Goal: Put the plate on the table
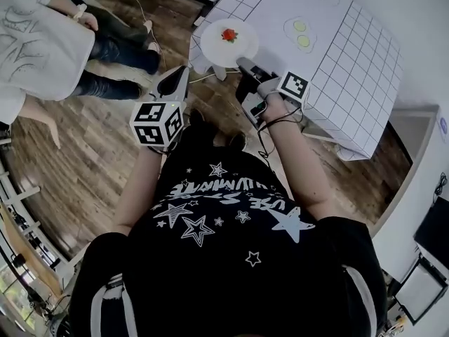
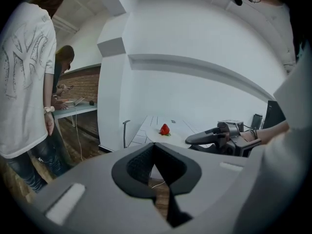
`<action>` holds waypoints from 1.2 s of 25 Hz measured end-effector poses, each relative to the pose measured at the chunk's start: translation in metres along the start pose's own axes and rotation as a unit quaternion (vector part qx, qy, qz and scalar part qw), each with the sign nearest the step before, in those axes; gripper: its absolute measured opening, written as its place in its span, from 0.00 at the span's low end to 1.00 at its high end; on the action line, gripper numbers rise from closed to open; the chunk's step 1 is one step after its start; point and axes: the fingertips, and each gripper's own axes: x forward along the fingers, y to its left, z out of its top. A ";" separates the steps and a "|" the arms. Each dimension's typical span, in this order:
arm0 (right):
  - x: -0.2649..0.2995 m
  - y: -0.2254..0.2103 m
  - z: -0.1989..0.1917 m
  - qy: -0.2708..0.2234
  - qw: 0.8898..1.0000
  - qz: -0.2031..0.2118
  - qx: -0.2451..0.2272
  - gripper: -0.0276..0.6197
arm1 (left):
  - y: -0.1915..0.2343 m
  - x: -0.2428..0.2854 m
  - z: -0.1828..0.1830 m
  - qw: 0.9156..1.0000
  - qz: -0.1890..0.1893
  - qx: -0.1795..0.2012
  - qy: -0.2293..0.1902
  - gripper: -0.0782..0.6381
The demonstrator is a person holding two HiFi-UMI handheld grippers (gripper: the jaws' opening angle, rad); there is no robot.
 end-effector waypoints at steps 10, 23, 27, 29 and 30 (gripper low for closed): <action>0.039 0.000 0.018 -0.019 1.000 -0.004 0.001 0.08 | 0.022 0.054 0.018 0.999 -0.039 -0.010 -0.007 0.12; 0.105 -0.048 0.027 -0.020 0.999 -0.047 0.004 0.08 | 0.092 0.115 0.017 0.997 -0.074 -0.026 0.027 0.12; 0.116 -0.061 0.032 -0.028 0.998 -0.063 0.012 0.08 | 0.105 0.129 0.019 0.995 -0.085 -0.027 0.032 0.12; 0.120 -0.064 0.033 -0.030 0.997 -0.070 0.012 0.08 | 0.111 0.134 0.018 0.995 -0.089 -0.029 0.035 0.12; 0.121 -0.065 0.034 -0.029 0.997 -0.074 0.010 0.08 | 0.114 0.137 0.018 0.995 -0.089 -0.032 0.035 0.12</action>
